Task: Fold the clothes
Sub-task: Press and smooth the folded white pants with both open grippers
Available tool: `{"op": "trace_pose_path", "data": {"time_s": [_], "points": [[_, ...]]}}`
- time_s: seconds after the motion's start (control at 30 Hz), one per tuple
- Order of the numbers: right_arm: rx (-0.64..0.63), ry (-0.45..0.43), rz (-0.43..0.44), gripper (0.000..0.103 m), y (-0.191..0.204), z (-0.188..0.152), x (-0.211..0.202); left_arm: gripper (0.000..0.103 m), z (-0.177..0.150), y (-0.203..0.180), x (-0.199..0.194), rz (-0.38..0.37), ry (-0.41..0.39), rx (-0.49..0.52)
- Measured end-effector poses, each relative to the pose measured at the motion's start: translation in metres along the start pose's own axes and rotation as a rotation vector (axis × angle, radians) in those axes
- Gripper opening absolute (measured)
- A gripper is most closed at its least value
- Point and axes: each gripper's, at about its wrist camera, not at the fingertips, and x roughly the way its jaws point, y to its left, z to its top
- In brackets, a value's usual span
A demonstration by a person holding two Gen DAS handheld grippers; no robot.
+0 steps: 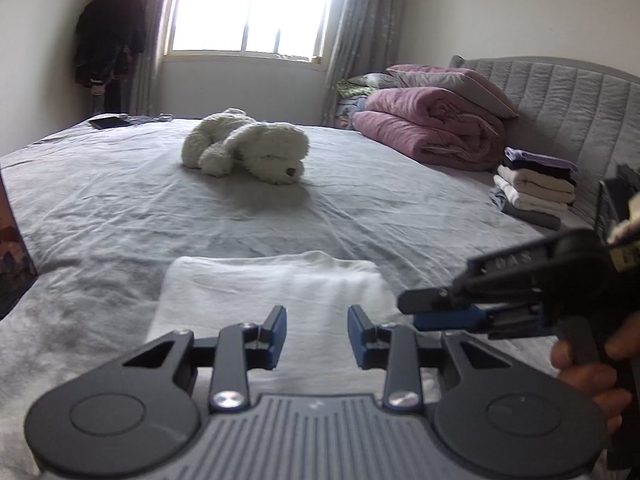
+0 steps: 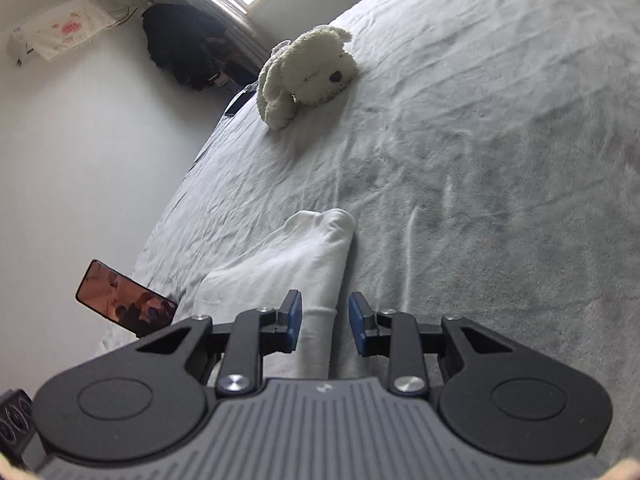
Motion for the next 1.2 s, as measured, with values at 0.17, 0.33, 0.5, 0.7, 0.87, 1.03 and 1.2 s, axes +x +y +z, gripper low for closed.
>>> {"op": "trace_pose_path", "data": {"time_s": [0.17,0.33,0.5,0.7,0.87,1.03,1.2], "points": [[0.080,-0.006,0.031,0.029,-0.010,0.011,0.019,0.034,-0.006,-0.021,0.009,-0.084,0.043,0.075],[0.097,-0.012,0.037,0.016,-0.013,0.019,0.036,0.034,-0.013,-0.035,0.018,-0.119,0.098,0.155],[0.046,-0.061,0.020,0.012,-0.008,0.023,0.033,0.034,-0.015,-0.036,0.019,-0.132,0.123,0.163],[-0.008,-0.049,0.006,0.020,-0.009,0.026,0.031,0.034,-0.010,-0.027,0.014,-0.155,0.116,0.140],[-0.152,-0.085,-0.005,0.020,0.011,0.021,0.011,0.034,0.000,-0.008,0.001,-0.063,0.020,0.073],[-0.326,-0.069,-0.006,0.020,0.040,0.001,0.008,0.034,0.003,0.018,0.001,0.044,0.003,0.007],[-0.456,-0.044,-0.059,0.021,0.044,-0.021,0.015,0.031,-0.006,0.036,0.000,0.122,0.042,0.017]]}}
